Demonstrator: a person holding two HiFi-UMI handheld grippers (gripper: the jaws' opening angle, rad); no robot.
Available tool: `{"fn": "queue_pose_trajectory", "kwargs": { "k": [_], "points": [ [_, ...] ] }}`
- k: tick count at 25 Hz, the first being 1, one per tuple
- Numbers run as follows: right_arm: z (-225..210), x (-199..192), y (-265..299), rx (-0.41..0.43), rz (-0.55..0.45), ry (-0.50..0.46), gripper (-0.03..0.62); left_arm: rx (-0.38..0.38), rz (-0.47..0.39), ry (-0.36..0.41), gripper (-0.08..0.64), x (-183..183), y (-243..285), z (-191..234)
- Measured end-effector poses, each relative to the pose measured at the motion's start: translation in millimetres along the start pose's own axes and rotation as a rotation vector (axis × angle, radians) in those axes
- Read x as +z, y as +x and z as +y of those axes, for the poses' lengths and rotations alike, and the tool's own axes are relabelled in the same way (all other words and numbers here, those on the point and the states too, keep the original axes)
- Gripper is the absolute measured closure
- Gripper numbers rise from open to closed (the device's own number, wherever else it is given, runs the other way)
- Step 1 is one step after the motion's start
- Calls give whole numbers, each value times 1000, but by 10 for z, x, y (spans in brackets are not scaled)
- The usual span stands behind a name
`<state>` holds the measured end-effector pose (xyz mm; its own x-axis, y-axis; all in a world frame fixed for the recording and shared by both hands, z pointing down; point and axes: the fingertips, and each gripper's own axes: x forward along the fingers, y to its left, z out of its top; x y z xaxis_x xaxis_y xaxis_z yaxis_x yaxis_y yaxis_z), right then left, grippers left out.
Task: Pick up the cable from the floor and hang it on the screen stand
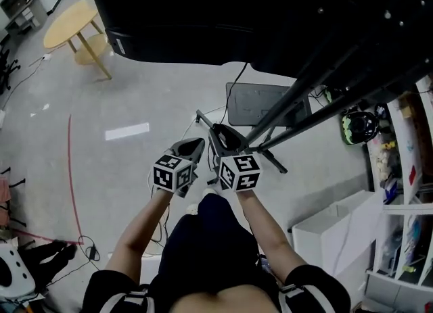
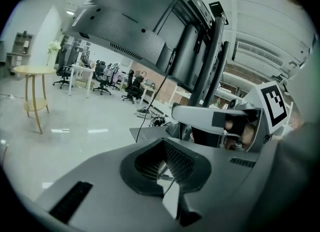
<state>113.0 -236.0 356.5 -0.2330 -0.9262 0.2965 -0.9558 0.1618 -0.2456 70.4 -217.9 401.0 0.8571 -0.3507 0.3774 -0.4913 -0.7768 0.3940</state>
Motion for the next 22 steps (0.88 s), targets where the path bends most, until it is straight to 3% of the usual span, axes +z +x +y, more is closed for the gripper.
{"fn": "queue_pose_trajectory", "kwargs": {
  "k": [8, 22],
  "points": [
    [50, 634, -163, 12, -69, -50, 449, -32, -39, -13, 560, 344, -74, -231],
    [372, 1662, -564, 57, -171, -164, 449, -190, -103, 156, 560, 1170, -292, -801]
  ]
}}
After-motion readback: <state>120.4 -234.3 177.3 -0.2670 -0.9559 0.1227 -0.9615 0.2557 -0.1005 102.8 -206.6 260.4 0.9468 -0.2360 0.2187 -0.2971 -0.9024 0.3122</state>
